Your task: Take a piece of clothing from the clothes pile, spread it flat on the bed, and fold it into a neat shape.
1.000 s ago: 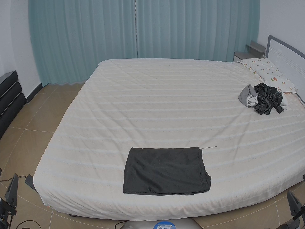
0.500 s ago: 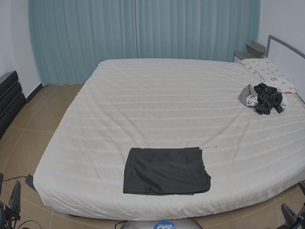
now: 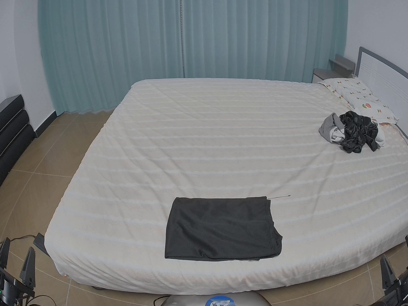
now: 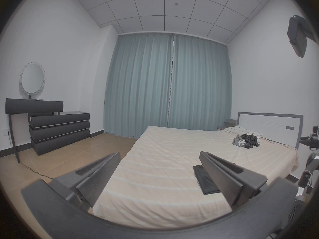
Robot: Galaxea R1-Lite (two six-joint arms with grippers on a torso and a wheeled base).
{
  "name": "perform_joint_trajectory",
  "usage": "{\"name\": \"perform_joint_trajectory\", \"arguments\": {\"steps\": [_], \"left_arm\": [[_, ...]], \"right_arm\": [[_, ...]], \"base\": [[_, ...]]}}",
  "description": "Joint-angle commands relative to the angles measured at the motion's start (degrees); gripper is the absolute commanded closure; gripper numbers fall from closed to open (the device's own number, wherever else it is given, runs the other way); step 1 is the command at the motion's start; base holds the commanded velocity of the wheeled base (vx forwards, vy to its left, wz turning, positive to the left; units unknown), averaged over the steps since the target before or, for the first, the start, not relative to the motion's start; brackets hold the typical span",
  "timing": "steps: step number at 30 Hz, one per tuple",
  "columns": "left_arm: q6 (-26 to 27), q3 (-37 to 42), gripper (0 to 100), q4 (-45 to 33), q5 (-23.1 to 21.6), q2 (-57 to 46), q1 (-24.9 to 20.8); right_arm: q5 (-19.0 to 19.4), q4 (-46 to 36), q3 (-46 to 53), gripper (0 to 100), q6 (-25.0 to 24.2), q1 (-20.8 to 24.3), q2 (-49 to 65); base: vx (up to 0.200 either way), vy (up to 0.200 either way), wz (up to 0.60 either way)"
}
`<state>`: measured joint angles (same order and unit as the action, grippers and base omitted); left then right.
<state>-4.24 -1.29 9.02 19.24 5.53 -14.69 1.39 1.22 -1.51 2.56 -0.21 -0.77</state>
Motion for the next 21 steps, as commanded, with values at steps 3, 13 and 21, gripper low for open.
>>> {"name": "perform_joint_trajectory", "arguments": {"steps": [3, 13, 21], "left_arm": [[1.4, 1.2, 0, 0.3, 4.1, 0.4, 0.0], [4.9, -2.7, 0, 0.1, 8.1, 0.7, 5.8], [7.1, -1.9, 0, -4.0, 2.7, -5.0, 14.4]], "right_arm": [[-2.0, -1.3, 1.4, 0, -2.3, 0.0, 0.6], [-2.0, -1.5, 1.3, 0, -1.9, 0.0, 0.6], [-2.0, -1.5, 1.3, 0, -1.9, -0.1, 0.6]], "base": [[0.0, 0.0, 0.0], [0.0, 0.0, 0.0], [0.0, 0.0, 0.0]]}}
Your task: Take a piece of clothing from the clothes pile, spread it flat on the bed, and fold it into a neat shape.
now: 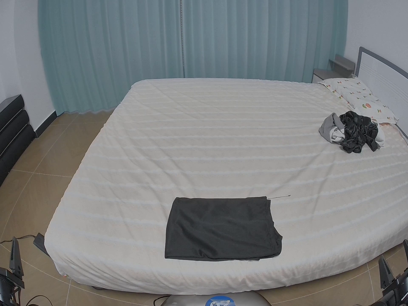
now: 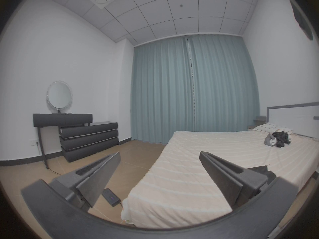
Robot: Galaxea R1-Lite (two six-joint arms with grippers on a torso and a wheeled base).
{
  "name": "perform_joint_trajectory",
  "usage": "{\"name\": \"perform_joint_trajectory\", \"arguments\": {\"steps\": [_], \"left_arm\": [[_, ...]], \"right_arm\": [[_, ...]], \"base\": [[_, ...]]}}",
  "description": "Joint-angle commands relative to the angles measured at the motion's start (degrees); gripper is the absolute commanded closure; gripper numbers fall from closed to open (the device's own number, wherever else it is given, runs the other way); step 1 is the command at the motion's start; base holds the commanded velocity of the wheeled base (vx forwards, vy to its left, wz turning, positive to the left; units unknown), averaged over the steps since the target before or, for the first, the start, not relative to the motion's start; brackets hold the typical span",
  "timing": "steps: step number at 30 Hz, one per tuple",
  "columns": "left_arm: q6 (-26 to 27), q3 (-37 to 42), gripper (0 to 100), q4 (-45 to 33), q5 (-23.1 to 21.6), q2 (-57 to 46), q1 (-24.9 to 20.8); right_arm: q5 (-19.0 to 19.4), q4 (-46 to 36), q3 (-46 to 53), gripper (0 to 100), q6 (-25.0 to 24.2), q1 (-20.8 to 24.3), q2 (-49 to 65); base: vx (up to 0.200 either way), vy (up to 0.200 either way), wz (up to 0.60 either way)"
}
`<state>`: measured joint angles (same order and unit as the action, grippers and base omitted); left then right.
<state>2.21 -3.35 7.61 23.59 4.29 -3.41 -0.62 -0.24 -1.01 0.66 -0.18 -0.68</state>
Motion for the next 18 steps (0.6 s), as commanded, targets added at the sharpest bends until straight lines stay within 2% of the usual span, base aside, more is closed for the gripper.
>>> {"name": "perform_joint_trajectory", "arguments": {"steps": [1, 5, 6, 8, 11, 13, 14, 15, 18], "left_arm": [[0.6, 0.3, 0, -2.9, -1.6, -3.8, 3.1], [0.7, 2.7, 0, -2.5, -3.5, -3.9, 3.1], [0.4, 3.4, 0, -2.5, -6.1, -3.8, 3.1], [-0.1, 3.4, 0, -3.1, -8.0, -3.8, 3.1], [-1.9, 3.4, 0, -4.0, -13.5, -3.8, 3.1], [-2.5, 3.4, 0, -4.1, -18.9, -3.9, 3.1], [-2.5, 3.4, 0, -4.1, -18.9, -3.9, 3.1], [-3.3, 3.4, 0, -4.1, -23.6, -3.9, 3.1], [-3.2, 3.4, 0, -6.3, -24.9, -3.9, 3.1]], "right_arm": [[0.0, 0.0, 0.9, 0, 0.0, -0.1, 0.5], [0.0, 0.2, 0.9, 0, 0.0, 0.0, 0.5], [0.0, 0.2, 0.9, 0, 0.0, 0.0, 0.5], [0.0, 0.2, 0.9, 0, 0.0, 0.0, 0.5], [0.0, 0.2, 0.9, 0, 0.0, 0.0, 0.6], [0.5, 0.2, 0.9, 0, -0.2, 0.0, 0.5], [0.5, 0.2, 0.9, 0, -0.2, 0.0, 0.5], [0.5, 0.2, 1.0, 0, -0.2, 0.1, 0.6], [0.6, 0.2, 0.9, 0, -0.5, 0.0, 0.5]], "base": [[0.0, 0.0, 0.0], [0.0, 0.0, 0.0], [0.0, 0.0, 0.0], [0.0, 0.0, 0.0], [0.0, 0.0, 0.0], [0.0, 0.0, 0.0], [0.0, 0.0, 0.0], [0.0, 0.0, 0.0], [0.0, 0.0, 0.0]]}}
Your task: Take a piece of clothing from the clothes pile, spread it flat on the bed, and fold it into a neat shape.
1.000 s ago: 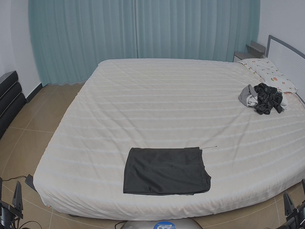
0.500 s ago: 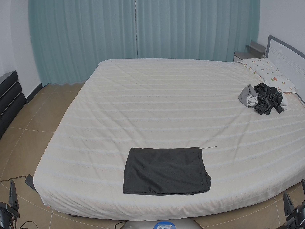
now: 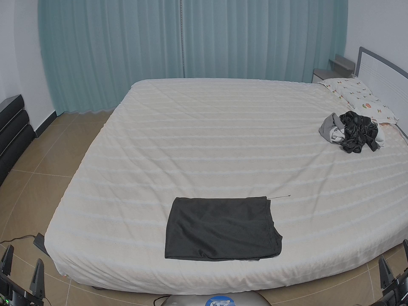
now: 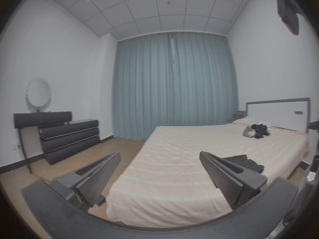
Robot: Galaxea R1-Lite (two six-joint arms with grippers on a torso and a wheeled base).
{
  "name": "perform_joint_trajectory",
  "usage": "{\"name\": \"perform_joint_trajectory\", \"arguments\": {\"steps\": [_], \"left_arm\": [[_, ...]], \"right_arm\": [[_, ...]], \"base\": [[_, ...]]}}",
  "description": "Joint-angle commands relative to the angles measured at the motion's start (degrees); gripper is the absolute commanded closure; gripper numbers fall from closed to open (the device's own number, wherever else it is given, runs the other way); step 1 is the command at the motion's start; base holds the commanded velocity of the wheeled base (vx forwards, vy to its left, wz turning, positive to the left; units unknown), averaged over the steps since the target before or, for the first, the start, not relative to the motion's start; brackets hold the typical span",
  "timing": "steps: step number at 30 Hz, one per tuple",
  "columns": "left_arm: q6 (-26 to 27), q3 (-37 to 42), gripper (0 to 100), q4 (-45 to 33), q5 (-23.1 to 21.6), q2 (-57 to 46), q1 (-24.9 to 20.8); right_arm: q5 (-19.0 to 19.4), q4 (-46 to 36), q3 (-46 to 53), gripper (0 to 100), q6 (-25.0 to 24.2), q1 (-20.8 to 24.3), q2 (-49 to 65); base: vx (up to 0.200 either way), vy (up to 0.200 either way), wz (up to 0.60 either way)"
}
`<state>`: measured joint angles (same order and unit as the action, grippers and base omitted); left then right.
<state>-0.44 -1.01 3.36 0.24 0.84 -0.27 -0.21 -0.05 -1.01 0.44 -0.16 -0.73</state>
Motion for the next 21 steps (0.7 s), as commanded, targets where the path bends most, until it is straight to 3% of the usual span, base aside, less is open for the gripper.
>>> {"name": "perform_joint_trajectory", "arguments": {"steps": [1, 21], "left_arm": [[-0.5, 1.0, 0, -2.0, -1.6, -0.4, 0.0], [0.1, 1.0, 0, -3.2, -2.4, -0.4, 0.0]], "right_arm": [[0.2, 0.0, 0.9, 0, -0.3, 0.0, 0.6], [0.1, 0.1, 1.0, 0, -0.4, 0.1, 0.6]], "base": [[0.0, 0.0, 0.0], [0.0, 0.0, 0.0]]}}
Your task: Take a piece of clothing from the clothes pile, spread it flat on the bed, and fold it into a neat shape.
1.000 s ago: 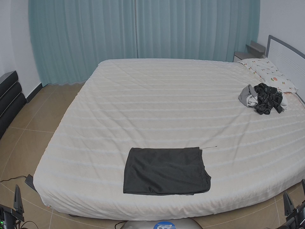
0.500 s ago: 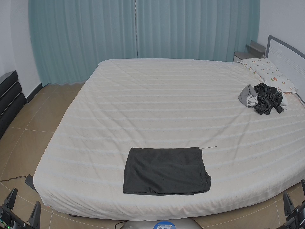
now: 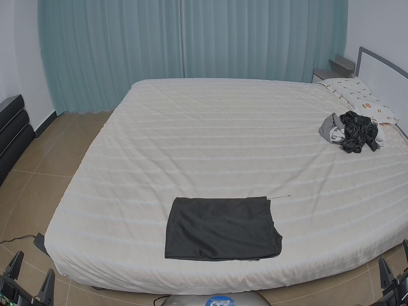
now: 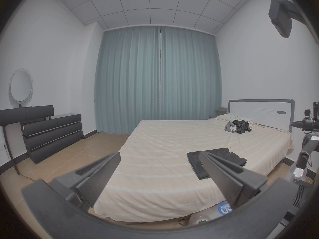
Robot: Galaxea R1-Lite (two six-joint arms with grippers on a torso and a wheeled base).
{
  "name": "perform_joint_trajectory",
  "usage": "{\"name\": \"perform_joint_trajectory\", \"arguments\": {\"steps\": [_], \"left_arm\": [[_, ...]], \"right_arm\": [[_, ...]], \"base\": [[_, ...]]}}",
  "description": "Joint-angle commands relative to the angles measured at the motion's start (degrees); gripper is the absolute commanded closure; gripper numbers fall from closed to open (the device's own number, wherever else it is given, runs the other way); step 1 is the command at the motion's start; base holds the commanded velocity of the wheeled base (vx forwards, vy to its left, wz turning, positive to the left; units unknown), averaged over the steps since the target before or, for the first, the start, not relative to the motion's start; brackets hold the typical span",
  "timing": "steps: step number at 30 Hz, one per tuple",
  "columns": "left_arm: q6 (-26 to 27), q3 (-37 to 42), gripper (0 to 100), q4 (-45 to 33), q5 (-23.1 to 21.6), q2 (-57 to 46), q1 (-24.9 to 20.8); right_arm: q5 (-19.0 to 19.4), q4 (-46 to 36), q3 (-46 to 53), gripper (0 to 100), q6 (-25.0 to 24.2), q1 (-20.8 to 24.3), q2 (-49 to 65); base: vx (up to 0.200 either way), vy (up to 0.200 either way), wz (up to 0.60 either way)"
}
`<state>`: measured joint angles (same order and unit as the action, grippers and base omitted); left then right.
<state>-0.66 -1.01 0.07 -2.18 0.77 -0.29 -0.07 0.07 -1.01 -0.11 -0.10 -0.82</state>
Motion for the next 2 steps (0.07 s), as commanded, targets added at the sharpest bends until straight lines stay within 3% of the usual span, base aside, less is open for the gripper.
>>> {"name": "perform_joint_trajectory", "arguments": {"steps": [1, 2], "left_arm": [[0.2, 1.0, 0, 0.0, 0.0, -0.3, 0.0], [0.2, 1.0, 0, 0.0, 0.0, -0.3, 0.0]], "right_arm": [[0.0, -0.1, 1.0, 0, 0.1, 0.0, 0.7], [0.0, 0.0, 1.0, 0, 0.0, 0.0, 0.7]], "base": [[0.0, 0.0, 0.0], [0.0, 0.0, 0.0]]}}
